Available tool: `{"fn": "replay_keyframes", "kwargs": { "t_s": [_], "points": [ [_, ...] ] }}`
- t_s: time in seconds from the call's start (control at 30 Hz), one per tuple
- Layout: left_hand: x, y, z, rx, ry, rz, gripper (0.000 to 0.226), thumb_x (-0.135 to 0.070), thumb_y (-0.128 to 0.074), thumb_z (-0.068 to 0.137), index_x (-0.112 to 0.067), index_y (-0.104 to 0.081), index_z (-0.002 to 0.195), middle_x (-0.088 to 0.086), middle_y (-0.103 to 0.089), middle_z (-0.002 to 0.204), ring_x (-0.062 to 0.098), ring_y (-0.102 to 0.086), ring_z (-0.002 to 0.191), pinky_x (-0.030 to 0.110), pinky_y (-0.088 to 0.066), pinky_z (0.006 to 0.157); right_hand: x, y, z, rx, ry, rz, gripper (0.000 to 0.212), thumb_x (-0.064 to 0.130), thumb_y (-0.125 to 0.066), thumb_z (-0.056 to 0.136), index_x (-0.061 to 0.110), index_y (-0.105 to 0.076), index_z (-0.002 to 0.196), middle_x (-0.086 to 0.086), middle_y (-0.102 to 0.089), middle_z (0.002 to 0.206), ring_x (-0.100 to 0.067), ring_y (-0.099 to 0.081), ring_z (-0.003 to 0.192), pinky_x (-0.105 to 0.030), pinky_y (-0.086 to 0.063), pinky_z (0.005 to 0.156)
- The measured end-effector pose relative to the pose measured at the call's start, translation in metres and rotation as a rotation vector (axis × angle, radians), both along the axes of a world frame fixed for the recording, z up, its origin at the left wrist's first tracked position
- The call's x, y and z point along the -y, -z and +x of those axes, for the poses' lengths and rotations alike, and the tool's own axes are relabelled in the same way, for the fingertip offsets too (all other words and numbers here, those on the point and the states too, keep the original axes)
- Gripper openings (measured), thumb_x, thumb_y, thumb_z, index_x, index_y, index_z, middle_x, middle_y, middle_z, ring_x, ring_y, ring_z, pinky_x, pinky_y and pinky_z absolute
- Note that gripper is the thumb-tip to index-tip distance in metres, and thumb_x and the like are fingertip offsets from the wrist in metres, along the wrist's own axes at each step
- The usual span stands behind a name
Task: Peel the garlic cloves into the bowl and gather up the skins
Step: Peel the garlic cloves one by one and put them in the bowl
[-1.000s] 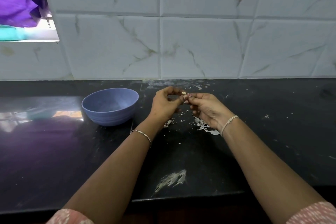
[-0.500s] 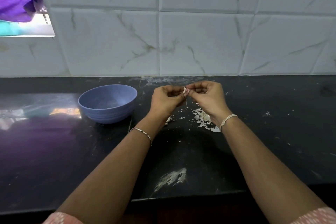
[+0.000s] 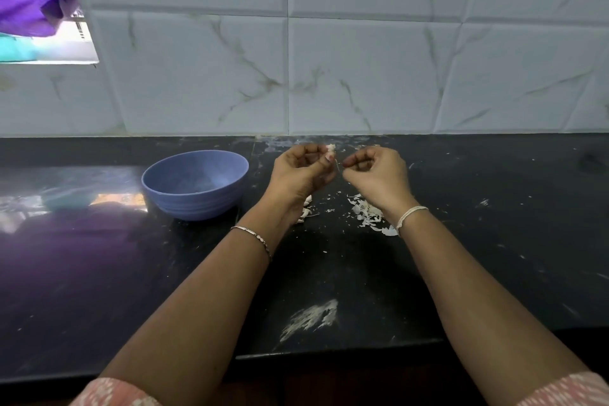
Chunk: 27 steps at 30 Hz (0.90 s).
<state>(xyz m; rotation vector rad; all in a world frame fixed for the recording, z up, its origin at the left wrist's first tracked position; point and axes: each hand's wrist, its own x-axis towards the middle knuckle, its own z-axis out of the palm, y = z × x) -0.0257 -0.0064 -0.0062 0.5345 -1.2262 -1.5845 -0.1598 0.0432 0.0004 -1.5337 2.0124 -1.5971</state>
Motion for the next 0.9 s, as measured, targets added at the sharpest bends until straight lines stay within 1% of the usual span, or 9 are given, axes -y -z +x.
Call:
{"fn": "replay_keyframes", "kwargs": {
  "t_s": [0.07,0.17,0.23,0.33,0.4,0.47,0.57,0.7,0.9],
  "points": [
    [0.003,-0.002,0.003,-0.048,0.017,0.055,0.007,-0.001,-0.067,0.087,-0.007,-0.063,0.089,0.007,-0.065,0.081,0.015,-0.065,0.074,0.034,-0.060,0.078,-0.004,0.001,-0.006,-0.299,0.065,0.097,0.005,0.018,-0.071,0.080,0.024,-0.072,0.081,0.012,-0.068,0.069,-0.007,-0.066,0.072,-0.025,-0.052,0.072],
    [0.002,-0.001,0.008,-0.028,0.063,0.108,0.005,-0.002,-0.067,0.087,-0.005,-0.065,0.091,0.007,-0.068,0.079,0.016,-0.067,0.072,0.033,-0.061,0.072,-0.010,-0.001,-0.011,-0.409,0.050,0.143,0.013,0.024,-0.063,0.094,0.021,-0.075,0.091,0.008,-0.073,0.074,-0.011,-0.067,0.079,-0.031,-0.053,0.079],
    [0.001,0.001,0.007,0.000,0.075,0.122,0.011,-0.001,-0.067,0.087,-0.006,-0.066,0.097,0.007,-0.071,0.081,0.017,-0.067,0.072,0.033,-0.061,0.073,-0.012,-0.003,-0.010,-0.424,0.051,0.116,0.010,0.017,-0.067,0.090,0.022,-0.075,0.087,0.008,-0.073,0.077,-0.008,-0.065,0.075,-0.027,-0.053,0.080],
    [0.001,0.002,0.005,0.023,0.064,0.115,0.024,0.001,-0.065,0.088,-0.007,-0.065,0.112,0.008,-0.071,0.087,0.017,-0.068,0.073,0.032,-0.061,0.075,-0.014,-0.004,-0.009,-0.409,0.089,0.081,0.015,0.014,-0.080,0.076,0.023,-0.068,0.071,0.012,-0.064,0.063,0.000,-0.058,0.062,-0.023,-0.050,0.070],
    [0.002,0.003,0.005,0.040,0.053,0.106,0.026,0.001,-0.063,0.090,-0.008,-0.065,0.115,0.007,-0.072,0.088,0.016,-0.069,0.073,0.032,-0.060,0.076,-0.013,-0.003,-0.012,-0.422,0.077,0.089,0.014,0.012,-0.076,0.078,0.023,-0.070,0.073,0.014,-0.064,0.064,0.001,-0.058,0.062,-0.023,-0.051,0.072],
    [0.002,0.003,0.004,0.063,0.036,0.091,0.023,0.001,-0.061,0.092,-0.008,-0.065,0.113,0.007,-0.072,0.089,0.016,-0.068,0.072,0.031,-0.059,0.076,-0.009,-0.001,-0.013,-0.413,0.026,0.086,0.016,0.009,-0.064,0.089,0.020,-0.075,0.088,0.013,-0.067,0.069,-0.002,-0.062,0.068,-0.024,-0.052,0.080],
    [0.000,0.005,0.002,0.099,-0.002,0.048,0.012,0.000,-0.063,0.091,-0.008,-0.064,0.099,0.009,-0.069,0.088,0.014,-0.066,0.070,0.032,-0.059,0.074,-0.007,-0.001,-0.008,-0.236,-0.083,0.040,0.019,0.023,-0.056,0.098,0.014,-0.072,0.104,0.007,-0.072,0.075,-0.013,-0.069,0.076,-0.040,-0.057,0.084],
    [0.000,0.006,0.001,0.129,-0.043,0.006,0.006,-0.002,-0.068,0.088,-0.007,-0.066,0.090,0.009,-0.068,0.081,0.015,-0.067,0.072,0.029,-0.059,0.071,-0.004,0.001,0.002,-0.262,-0.102,0.017,0.011,0.022,-0.070,0.089,0.016,-0.075,0.097,0.009,-0.069,0.079,-0.011,-0.069,0.078,-0.031,-0.058,0.078],
    [0.002,0.006,0.001,0.230,-0.126,-0.130,0.007,-0.001,-0.070,0.086,-0.006,-0.069,0.090,0.010,-0.065,0.078,0.023,-0.061,0.075,0.031,-0.059,0.071,-0.007,0.000,0.005,-0.329,-0.026,-0.016,0.014,0.023,-0.065,0.088,0.017,-0.076,0.094,0.008,-0.069,0.074,-0.007,-0.064,0.068,-0.026,-0.053,0.070]
  ]
}}
